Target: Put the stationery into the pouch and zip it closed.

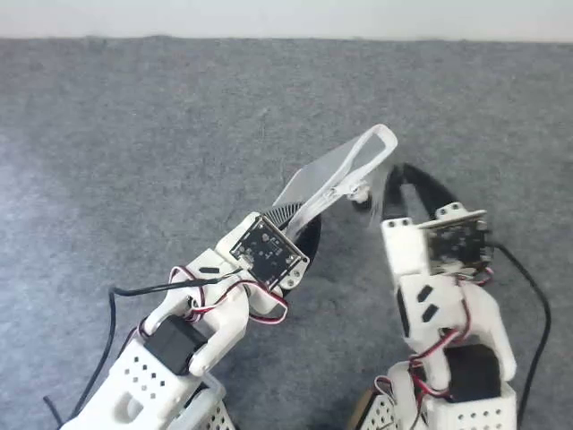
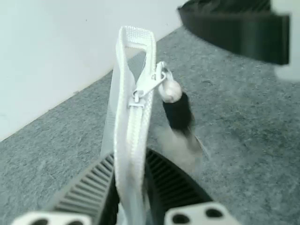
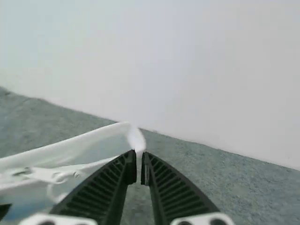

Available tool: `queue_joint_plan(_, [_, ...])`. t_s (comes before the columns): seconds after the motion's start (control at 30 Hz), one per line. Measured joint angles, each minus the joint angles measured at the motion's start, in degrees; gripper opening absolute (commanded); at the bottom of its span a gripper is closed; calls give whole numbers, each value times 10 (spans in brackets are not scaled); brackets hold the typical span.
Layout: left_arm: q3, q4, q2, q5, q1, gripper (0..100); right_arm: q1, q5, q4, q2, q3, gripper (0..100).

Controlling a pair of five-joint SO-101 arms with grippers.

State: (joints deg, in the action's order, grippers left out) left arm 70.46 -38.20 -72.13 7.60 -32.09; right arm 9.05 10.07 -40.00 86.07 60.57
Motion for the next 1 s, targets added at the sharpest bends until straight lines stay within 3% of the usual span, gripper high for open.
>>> queue_joint_plan(0.17, [0, -1, 0, 0, 0, 9, -9, 0, 7, 1, 0, 12])
queue_joint_plan(0.27, [0, -4, 0, 0, 0, 9, -6, 0, -10, -10, 0, 86])
queue_joint_plan(0.37, [0, -4, 0, 0, 0, 9, -6, -11, -54, -16, -26, 154])
queue_joint_plan(0.53, [0, -4, 0, 0, 0, 9, -4, -42, -151, -7, -86, 158])
queue_joint_plan(0.77, [0, -4, 0, 0, 0, 9, 63, -44, -278, -7, -150, 159])
queue_joint_plan(1.0, [0, -4, 0, 0, 0, 9, 137, -13, -318, -8, -162, 159])
